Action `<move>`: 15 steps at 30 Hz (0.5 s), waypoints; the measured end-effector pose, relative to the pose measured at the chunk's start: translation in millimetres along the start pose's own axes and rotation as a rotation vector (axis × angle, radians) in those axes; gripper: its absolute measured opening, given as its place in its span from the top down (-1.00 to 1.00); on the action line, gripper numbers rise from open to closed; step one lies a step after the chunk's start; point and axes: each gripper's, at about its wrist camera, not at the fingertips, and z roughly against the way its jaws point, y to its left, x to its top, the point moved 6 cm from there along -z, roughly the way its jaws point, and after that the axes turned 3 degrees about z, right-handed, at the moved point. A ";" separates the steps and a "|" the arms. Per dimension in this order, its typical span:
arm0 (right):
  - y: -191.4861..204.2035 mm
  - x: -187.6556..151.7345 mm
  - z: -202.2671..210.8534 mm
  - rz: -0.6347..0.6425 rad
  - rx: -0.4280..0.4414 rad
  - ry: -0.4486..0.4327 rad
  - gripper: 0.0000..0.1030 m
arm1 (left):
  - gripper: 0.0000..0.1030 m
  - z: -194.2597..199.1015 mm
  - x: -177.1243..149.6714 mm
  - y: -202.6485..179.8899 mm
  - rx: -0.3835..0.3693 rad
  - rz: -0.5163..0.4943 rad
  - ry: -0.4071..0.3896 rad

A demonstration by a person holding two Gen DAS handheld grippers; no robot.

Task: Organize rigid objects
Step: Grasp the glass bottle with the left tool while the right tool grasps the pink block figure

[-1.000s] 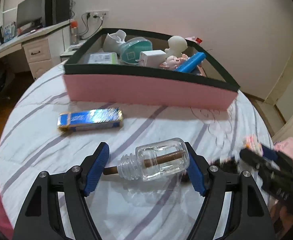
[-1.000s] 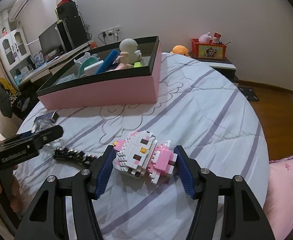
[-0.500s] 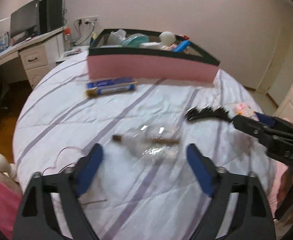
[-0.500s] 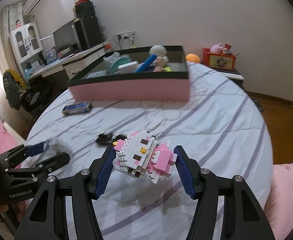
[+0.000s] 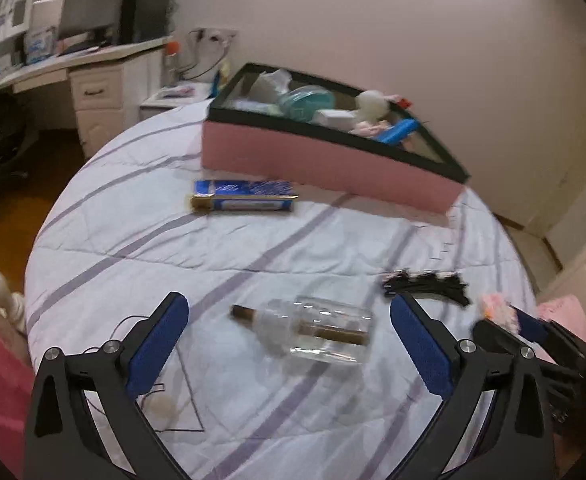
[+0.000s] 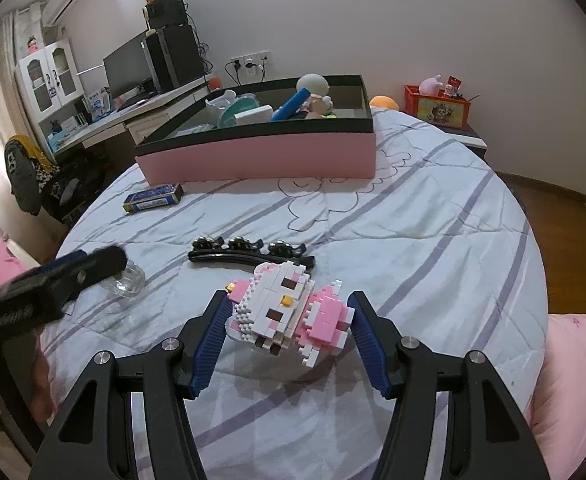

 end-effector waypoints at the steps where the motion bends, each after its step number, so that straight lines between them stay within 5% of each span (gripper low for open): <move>1: -0.5 -0.5 0.0 0.001 0.003 0.003 -0.19 | -1.00 -0.6 -2.6 4.2 0.017 0.001 0.004; 12: 2.8 1.1 -2.8 0.006 0.024 0.001 -0.19 | -1.00 38.1 -33.0 38.9 0.100 -0.015 -0.016; 15: 3.2 0.4 -2.7 0.007 0.024 0.003 -0.19 | -1.00 36.7 -33.8 29.4 0.057 -0.001 -0.020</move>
